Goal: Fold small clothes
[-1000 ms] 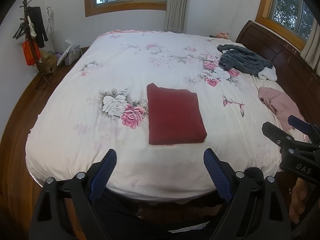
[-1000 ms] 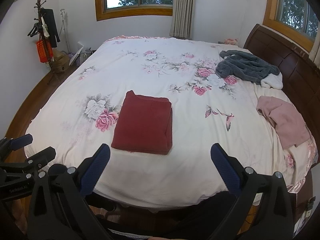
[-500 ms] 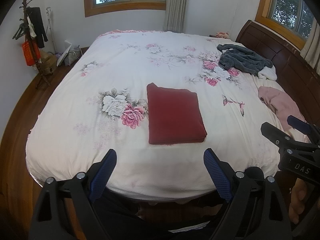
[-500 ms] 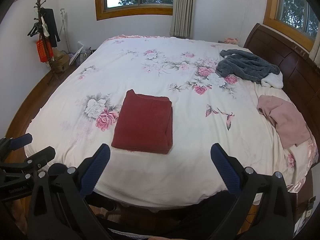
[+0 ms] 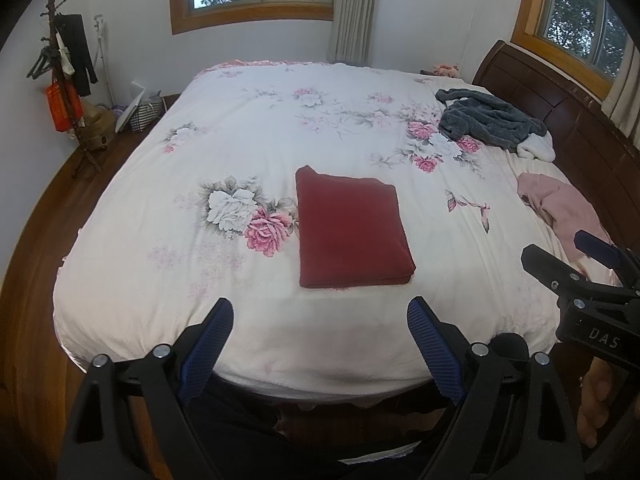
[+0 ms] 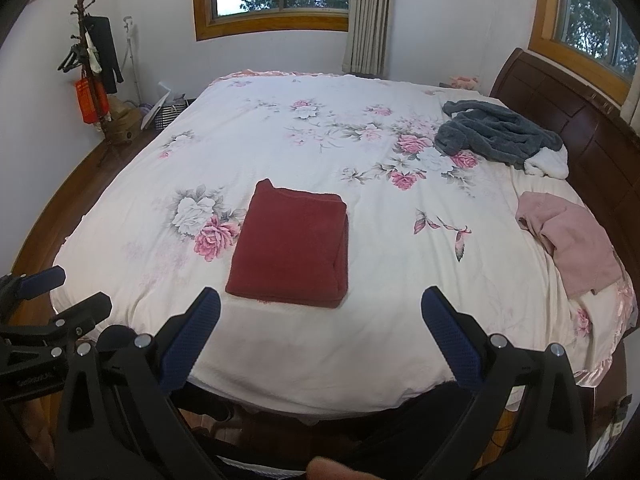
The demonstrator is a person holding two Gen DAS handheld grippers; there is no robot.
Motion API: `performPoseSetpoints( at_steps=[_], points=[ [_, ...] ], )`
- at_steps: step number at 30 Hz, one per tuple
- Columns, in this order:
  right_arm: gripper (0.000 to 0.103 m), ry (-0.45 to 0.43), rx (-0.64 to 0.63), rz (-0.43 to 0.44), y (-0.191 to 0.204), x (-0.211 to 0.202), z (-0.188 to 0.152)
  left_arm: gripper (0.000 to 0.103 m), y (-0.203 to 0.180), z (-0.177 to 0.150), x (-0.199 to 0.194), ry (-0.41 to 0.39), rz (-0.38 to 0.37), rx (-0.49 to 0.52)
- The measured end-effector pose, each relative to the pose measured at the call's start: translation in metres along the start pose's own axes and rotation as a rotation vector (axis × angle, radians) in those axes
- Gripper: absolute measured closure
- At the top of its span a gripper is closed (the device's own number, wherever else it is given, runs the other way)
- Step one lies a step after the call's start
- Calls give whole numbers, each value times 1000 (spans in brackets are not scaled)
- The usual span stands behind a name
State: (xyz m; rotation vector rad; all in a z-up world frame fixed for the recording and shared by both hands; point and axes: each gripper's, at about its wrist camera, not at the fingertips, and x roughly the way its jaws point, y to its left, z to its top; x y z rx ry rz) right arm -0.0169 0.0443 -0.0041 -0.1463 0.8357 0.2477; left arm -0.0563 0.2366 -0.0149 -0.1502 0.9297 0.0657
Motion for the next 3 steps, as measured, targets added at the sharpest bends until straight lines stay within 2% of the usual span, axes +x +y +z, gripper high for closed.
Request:
performPoseSetpoints(
  at_steps=[3],
  points=[
    [3, -1, -1, 2, 0, 0, 0, 14, 0, -1, 0, -2, 2, 1]
  ],
)
